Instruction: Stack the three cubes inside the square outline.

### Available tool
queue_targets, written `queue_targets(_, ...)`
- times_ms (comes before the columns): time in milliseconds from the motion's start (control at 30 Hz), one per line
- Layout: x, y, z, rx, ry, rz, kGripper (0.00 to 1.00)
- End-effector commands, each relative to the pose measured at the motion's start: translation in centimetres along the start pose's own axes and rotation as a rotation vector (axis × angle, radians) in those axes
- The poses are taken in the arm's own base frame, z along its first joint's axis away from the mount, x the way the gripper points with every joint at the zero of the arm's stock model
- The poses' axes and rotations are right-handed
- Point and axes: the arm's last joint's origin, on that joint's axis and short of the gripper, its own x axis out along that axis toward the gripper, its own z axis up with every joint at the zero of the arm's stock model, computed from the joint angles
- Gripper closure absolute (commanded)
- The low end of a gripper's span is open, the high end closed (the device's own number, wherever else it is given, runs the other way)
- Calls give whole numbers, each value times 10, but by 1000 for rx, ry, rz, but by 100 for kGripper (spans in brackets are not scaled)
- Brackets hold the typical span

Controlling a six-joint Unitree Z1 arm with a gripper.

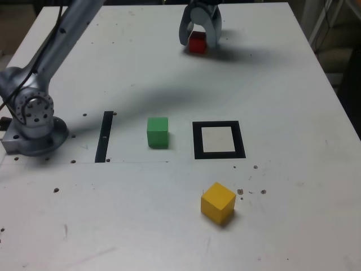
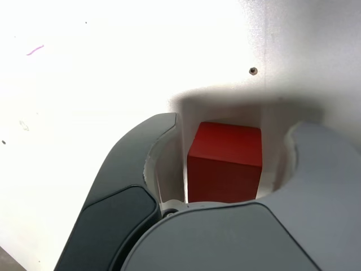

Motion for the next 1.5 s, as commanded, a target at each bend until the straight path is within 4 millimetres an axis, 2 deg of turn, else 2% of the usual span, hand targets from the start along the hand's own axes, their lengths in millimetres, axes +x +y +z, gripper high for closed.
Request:
queue_targets(0,3,0,2,6,4,-6,64)
queue_targets(467,0,-2,2,6,-5,-8,64)
queue_targets(667,-13,-14,5,12,-14,0,64)
queue_targets(1100,-65,-81,12,29,-30,42,63)
queue_targets(1467,-90,-150,16,3,-25,51,63)
